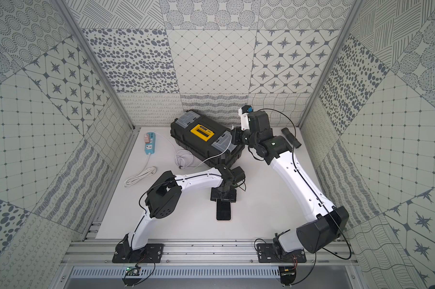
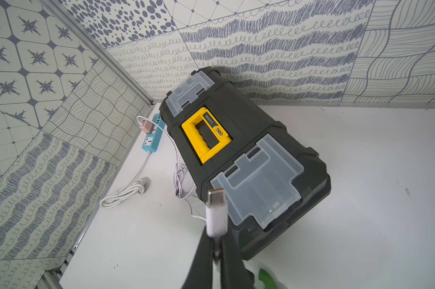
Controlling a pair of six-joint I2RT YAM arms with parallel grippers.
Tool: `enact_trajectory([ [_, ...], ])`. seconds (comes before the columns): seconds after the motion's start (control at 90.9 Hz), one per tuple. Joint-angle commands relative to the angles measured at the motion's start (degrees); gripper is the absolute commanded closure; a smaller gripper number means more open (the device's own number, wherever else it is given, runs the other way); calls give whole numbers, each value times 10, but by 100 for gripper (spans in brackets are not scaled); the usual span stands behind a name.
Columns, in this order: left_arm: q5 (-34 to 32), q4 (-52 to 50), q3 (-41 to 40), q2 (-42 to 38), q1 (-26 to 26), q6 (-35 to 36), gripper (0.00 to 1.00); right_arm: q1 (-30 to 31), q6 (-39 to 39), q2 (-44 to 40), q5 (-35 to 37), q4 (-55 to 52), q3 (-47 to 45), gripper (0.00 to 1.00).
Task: Plug the charging cable into the phone
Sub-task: Pick up the phone at the center of the board.
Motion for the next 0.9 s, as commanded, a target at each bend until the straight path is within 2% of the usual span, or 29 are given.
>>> enact_trajectory([
  [0.0,-18,-14,-58,-5,14,20,100,-2,8,11,-17,20,10,100],
  [0.231,-66,-19,-123,-135,52,36,100,-2,19,56,-26,27,53,100],
  [0.429,-107,-46,-135,-227,92,56,100,2,12,93,-23,23,91,100],
  [0.605,-122,-66,-145,-296,147,52,100,26,-31,125,-9,-12,141,100],
  [0.737,-109,-70,-142,-320,211,54,100,53,-74,139,3,-42,153,100],
  [0.891,-91,-85,-112,-313,274,55,100,86,-136,120,29,-72,118,100],
])
